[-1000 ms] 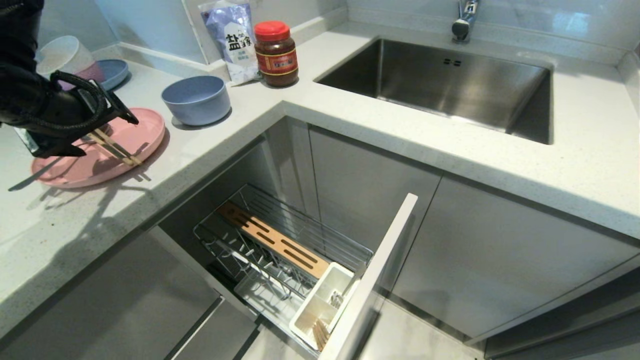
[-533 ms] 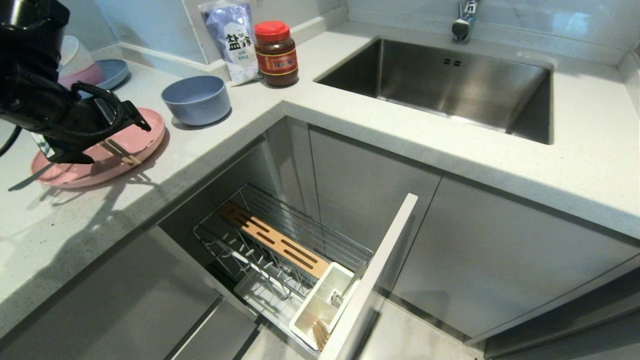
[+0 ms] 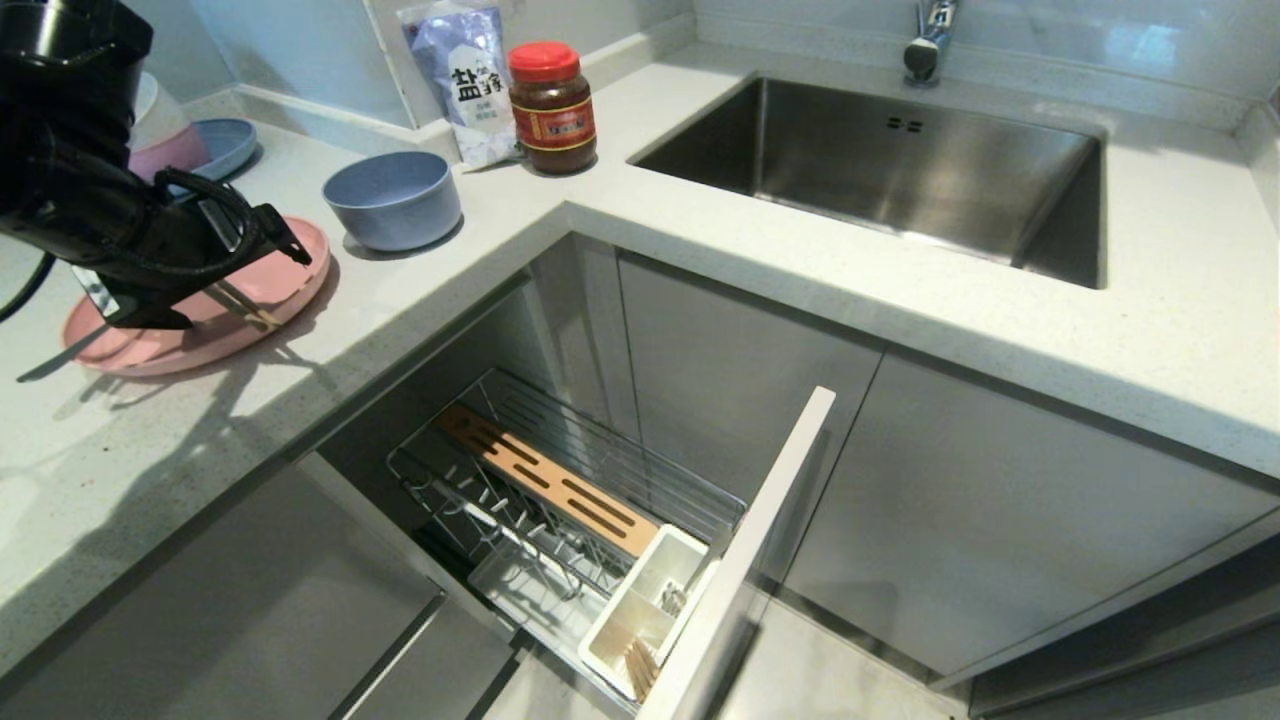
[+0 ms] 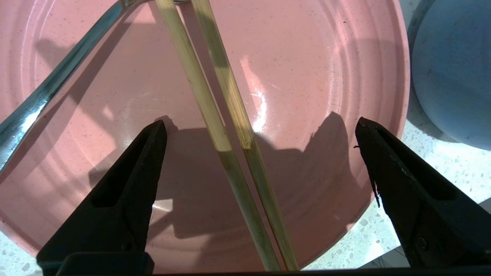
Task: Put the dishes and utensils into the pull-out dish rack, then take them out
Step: Pick up the chopsticks and place it in the cupboard
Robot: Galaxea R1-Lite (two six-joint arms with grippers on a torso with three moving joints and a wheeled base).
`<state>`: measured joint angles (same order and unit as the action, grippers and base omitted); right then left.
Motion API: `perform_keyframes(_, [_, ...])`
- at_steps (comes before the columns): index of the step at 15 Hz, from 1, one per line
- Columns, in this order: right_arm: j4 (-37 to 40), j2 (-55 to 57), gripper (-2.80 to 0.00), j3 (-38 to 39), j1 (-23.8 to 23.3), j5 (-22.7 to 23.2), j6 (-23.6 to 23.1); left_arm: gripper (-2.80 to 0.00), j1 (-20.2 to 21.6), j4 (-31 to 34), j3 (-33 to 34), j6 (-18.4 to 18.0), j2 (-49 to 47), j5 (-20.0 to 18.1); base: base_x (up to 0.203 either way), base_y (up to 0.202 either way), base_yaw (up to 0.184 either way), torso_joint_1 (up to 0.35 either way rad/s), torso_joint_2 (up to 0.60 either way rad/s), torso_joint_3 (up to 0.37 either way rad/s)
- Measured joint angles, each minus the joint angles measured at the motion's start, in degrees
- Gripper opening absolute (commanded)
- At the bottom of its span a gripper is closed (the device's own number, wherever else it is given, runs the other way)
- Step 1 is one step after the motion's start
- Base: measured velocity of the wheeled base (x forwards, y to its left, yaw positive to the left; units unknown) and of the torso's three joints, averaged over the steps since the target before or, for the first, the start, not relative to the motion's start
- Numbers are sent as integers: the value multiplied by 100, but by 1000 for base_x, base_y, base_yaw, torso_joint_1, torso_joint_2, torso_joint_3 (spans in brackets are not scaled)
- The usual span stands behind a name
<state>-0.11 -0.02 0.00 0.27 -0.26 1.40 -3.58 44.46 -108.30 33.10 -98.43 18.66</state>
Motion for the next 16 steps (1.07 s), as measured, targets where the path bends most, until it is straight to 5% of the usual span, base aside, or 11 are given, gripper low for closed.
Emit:
perform_keyframes(3, [-2, 0, -280, 0, 4, -1, 0, 0, 0, 2, 0, 2, -2, 55, 0, 0, 0, 0, 0, 0])
perform_keyframes(4, [0, 0, -280, 0, 4, -1, 0, -280, 0, 2, 0, 0, -2, 57, 0, 0, 0, 0, 0, 0])
perform_keyframes(16, [1, 0, -280, 0, 2, -1, 0, -280, -46, 5, 9, 11, 30, 75, 0, 0, 0, 0, 0, 0])
